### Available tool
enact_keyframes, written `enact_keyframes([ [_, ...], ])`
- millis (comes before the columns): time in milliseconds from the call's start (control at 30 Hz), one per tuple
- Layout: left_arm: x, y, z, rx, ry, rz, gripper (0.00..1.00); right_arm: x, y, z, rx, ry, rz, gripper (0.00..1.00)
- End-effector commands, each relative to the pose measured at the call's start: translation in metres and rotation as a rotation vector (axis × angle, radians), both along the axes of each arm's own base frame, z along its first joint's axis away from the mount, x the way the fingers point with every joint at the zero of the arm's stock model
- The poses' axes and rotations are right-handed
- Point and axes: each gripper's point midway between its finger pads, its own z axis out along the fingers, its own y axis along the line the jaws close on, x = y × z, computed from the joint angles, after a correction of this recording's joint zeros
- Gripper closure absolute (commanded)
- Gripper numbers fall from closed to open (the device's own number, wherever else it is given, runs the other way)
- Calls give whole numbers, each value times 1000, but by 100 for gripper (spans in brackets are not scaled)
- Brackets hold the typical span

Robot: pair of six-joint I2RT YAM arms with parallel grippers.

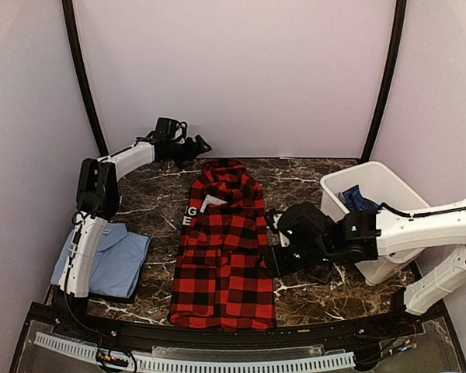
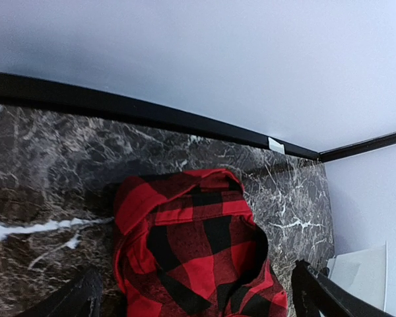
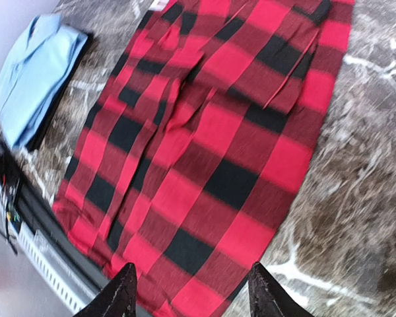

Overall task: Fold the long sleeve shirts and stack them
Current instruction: Flatten out the square-folded shirt at the center of the board.

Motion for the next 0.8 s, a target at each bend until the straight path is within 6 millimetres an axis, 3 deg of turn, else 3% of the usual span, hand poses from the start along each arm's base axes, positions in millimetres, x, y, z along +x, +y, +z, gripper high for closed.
enact_keyframes([
  [0, -2, 41, 98, 67, -145, 47, 1, 47, 4, 19, 28, -90, -62, 45],
  [100, -16, 45, 104, 103, -136, 27, 1, 73, 2, 18, 29, -110, -94, 45],
  [133, -23, 46, 118, 98, -151, 21, 2, 81, 2, 17, 30, -115, -106, 45],
  [167, -31, 45, 103, 109, -119, 11, 3, 90, 1, 16, 32, -115, -115, 45],
  [300, -64, 47, 91, 118, -87, -3, 11, 119, 3, 9, 45, -116, -127, 46],
  [467, -103, 47, 60, 132, -31, -27, 33, 154, 6, -3, 39, -110, -147, 46],
  [767, -90, 27, 20, 279, -39, -117, 41, 179, 22, -29, 6, -86, -129, 47],
])
